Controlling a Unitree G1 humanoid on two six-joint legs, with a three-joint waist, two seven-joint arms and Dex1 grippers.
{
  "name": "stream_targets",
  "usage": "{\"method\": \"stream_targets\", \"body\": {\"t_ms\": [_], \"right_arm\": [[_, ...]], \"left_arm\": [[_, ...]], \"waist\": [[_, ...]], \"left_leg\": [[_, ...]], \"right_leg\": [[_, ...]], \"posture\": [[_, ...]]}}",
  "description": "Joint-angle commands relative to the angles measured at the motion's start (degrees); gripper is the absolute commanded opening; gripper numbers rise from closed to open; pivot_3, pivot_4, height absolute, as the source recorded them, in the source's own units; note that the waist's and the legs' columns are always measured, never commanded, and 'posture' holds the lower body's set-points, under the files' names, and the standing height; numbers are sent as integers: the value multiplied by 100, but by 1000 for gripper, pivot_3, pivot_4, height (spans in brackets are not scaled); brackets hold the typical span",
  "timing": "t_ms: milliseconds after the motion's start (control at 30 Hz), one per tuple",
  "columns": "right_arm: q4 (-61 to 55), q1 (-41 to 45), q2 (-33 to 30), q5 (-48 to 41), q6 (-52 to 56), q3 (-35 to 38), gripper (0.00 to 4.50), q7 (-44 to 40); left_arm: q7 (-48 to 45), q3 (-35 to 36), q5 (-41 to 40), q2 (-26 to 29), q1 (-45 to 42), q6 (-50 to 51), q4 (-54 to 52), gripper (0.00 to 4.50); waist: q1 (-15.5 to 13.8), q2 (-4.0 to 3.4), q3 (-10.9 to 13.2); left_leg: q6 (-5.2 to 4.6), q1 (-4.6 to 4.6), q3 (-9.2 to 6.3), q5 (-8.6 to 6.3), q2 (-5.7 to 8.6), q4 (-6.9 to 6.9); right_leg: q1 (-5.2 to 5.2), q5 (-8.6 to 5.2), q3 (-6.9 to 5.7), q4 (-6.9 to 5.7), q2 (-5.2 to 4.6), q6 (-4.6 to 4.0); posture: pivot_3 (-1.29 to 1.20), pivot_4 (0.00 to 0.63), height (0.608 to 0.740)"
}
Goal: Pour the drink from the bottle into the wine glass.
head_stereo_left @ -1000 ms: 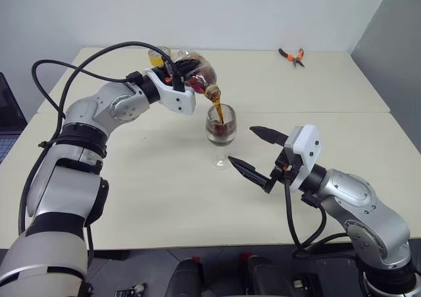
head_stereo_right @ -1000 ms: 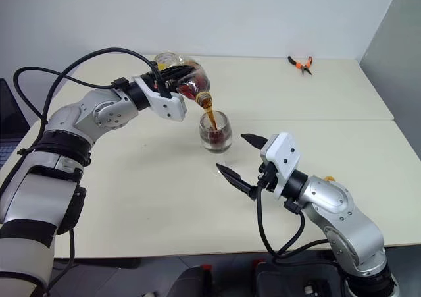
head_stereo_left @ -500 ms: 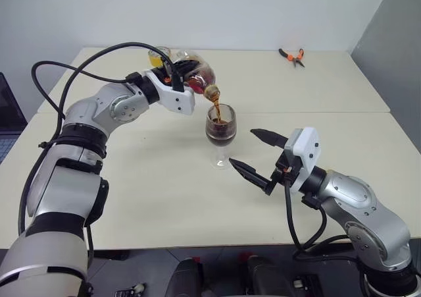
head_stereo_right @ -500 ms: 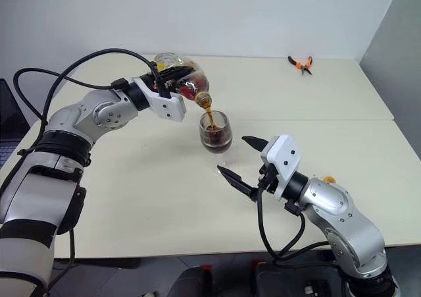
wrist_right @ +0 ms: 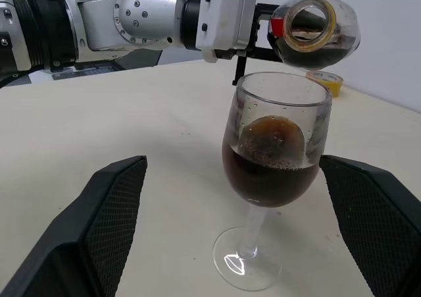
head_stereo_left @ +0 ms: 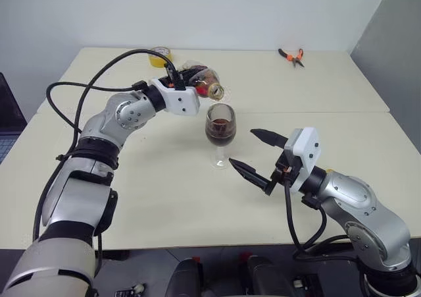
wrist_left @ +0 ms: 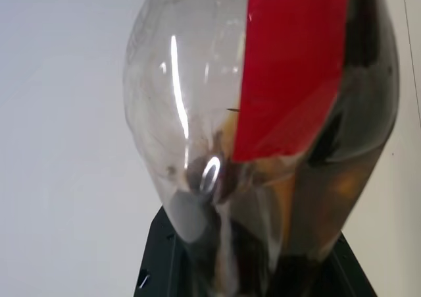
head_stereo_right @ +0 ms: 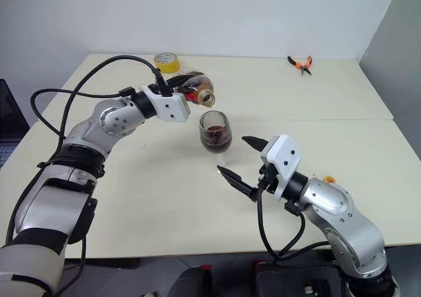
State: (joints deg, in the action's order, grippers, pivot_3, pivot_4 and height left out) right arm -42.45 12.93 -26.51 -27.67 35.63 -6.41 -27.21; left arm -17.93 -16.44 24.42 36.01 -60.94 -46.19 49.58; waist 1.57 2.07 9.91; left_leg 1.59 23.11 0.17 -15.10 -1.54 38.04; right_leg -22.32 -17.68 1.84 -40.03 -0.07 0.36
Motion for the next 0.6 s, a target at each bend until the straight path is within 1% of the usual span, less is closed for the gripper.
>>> {"method": "stream_targets", "body": {"t_ms": [33,167,300,433,500,600], "right_arm": [[-129,101,-7,20,-100,19,4500,-21],[-158,137,-24,58,-160,17,4500,-41],[-315,155,28,20,-257,115,4500,1],[-426,94,-75,-114,-189,147,4500,-98],[-504,36,-148,-342,-39,178,4500,-184],[-528,31,-168,-490,57,203,4500,-175]], "left_arm": [[-228,318,-504,-58,60,236,-461,648],[-623,583,-1127,-249,345,839,-853,648],[-1006,1114,-2176,-623,980,2320,-1711,648],[-871,1494,-2611,-865,1660,3519,-2613,645],[-596,1769,-2863,-1055,2121,4197,-3058,645],[-343,1980,-2963,-1211,2585,4674,-3512,645]], "waist": [[0,0,0],[0,-1,0],[9,-1,-1],[17,-1,-1],[8,-1,-1],[6,-1,-2]], "left_leg": [[0,0,0,0,0,0],[0,0,-2,0,-1,1],[0,-2,-2,0,-1,2],[1,-2,-5,0,-4,3],[0,-2,-8,0,-4,5],[-1,-3,-8,-1,-4,6]], "right_leg": [[0,0,0,0,0,0],[0,0,-1,-2,0,0],[0,0,1,-5,0,0],[0,0,0,-8,0,0],[1,0,-1,-9,0,0],[4,0,1,-9,0,0]], "posture": [[0,150,740],[0,150,740],[0,150,740],[0,150,740],[0,150,740],[0,150,740]]}}
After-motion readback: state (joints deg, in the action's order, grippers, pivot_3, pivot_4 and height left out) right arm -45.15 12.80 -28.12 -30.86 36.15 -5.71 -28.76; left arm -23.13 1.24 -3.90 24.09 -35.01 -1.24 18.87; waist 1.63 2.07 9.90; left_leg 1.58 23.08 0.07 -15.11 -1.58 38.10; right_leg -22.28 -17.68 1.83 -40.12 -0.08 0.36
